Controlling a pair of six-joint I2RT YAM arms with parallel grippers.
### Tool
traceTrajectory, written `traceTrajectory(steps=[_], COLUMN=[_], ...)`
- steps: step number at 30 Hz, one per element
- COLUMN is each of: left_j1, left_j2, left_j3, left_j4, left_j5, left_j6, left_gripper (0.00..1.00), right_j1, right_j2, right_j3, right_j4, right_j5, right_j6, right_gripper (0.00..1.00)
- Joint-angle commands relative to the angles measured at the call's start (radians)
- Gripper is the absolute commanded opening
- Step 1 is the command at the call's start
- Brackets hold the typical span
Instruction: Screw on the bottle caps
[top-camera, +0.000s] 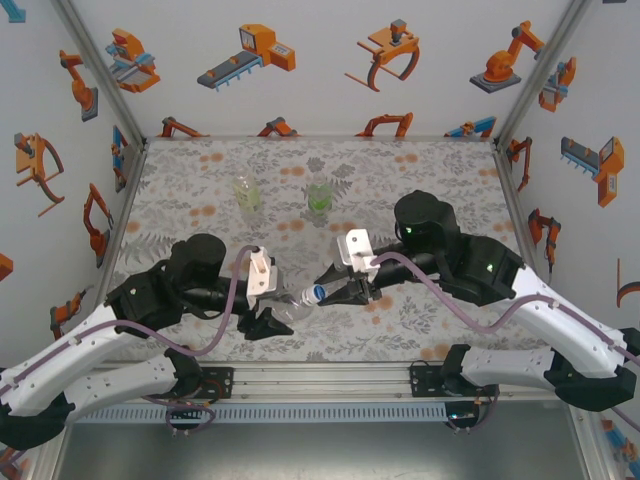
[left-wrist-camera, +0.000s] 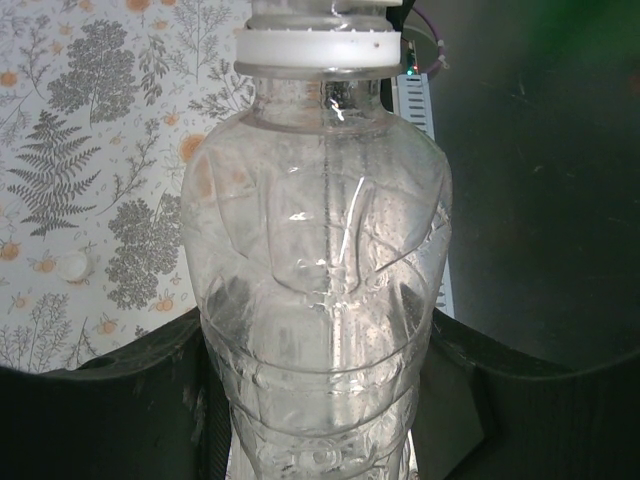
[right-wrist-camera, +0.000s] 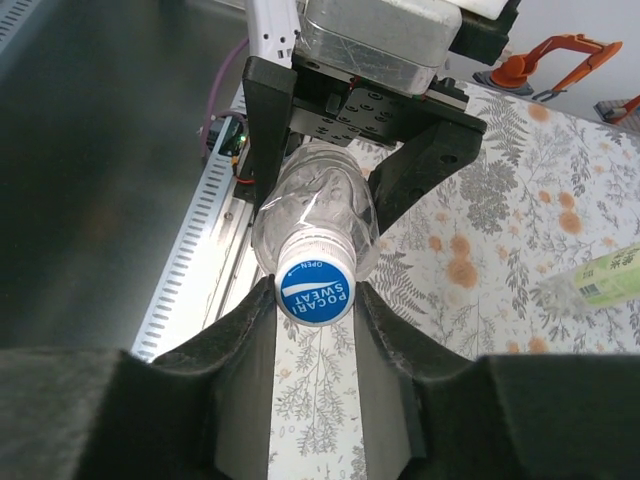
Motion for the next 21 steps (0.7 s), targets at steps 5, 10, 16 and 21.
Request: traceTrajectory(steps=[5, 10, 16, 21], left_j1=[-0.005, -0.004, -0.004, -0.005], left_j2=[-0.010, -0.003, 0.013, 0.044], left_j3=[0.019, 0.024, 0.028, 0.030], left_j4=[0.022, 0.011, -0.016, -0.011], left_j5=[-0.021, -0.112, -0.163, -0.167], left_j6=[-0.013, 0.002, 0.032, 0.044], left_gripper=[0.00, 0.00, 0.00, 0.00], right_j1=[0.005, 0.005, 0.006, 0.003], right_j2=[-0.016, -0.035, 0.032, 0.090], right_j3=[-0.059, -0.150, -0.122, -0.132], right_j4=[0.117, 0.226, 0.128, 0.033], right_j5=[0.063, 0.322, 0.525, 0.578], right_j6=[0.232, 0.740, 1.401, 1.847], right_gripper=[0.12, 0.01, 0.03, 0.09])
